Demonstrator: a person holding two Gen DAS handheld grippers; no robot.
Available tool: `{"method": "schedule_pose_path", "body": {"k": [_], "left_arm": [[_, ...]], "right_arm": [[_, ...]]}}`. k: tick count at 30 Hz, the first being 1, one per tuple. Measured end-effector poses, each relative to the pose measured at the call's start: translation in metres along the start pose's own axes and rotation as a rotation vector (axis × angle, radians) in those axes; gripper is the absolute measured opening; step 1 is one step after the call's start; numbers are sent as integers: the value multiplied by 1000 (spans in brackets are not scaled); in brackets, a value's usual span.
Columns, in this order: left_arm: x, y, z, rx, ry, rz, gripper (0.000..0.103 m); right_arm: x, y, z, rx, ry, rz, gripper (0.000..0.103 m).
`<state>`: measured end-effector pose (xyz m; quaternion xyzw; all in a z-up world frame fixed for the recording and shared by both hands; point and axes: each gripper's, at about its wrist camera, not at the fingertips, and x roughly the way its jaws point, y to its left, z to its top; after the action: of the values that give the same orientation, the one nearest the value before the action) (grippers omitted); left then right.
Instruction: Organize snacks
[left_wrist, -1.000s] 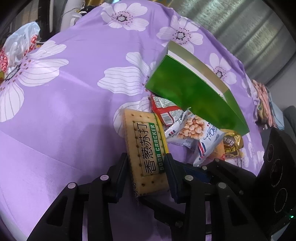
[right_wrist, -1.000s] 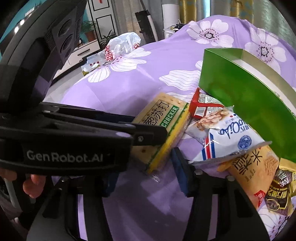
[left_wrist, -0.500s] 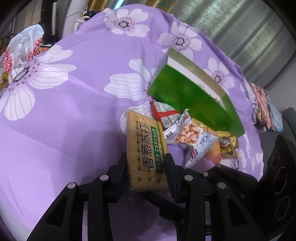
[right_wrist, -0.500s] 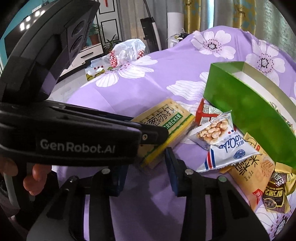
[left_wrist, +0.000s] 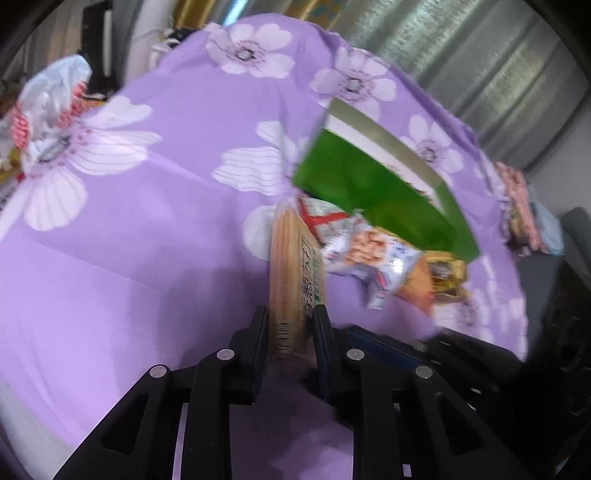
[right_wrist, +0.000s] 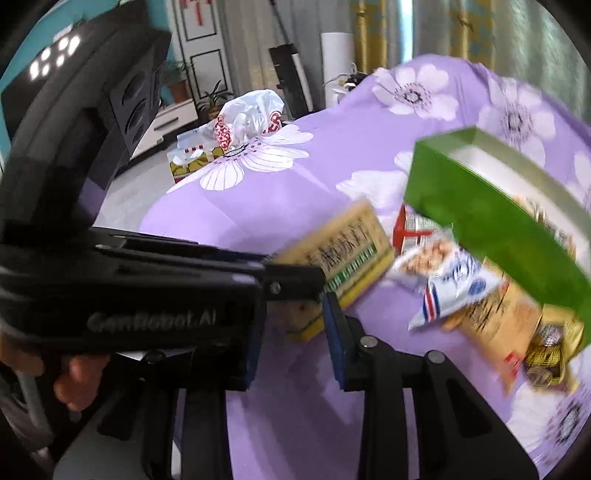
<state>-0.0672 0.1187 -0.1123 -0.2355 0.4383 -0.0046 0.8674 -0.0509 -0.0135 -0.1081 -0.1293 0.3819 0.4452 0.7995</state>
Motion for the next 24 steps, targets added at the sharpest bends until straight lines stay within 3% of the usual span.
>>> {"method": "schedule_pose_path", "body": {"k": [2, 4, 9, 13, 18, 24], "left_arm": [[2, 7, 0, -20, 13, -5, 23], [5, 12, 1, -48, 23, -24, 23], [9, 15, 3, -48, 19, -7, 23], [14, 16, 6, -52, 25, -28, 24], [17, 13, 8, -39, 15, -18, 24], [13, 11, 6, -23, 7, -11, 24]], "right_arm": [[-4, 0, -4, 14, -9, 7, 39], [-3, -3, -5, 30, 2, -4, 56], [12, -9, -3, 72, 38, 17, 70], [38, -11, -4, 41, 102, 10, 72], [49, -3, 6, -35, 105, -14, 67], [41, -5, 0, -23, 77, -8, 62]]}}
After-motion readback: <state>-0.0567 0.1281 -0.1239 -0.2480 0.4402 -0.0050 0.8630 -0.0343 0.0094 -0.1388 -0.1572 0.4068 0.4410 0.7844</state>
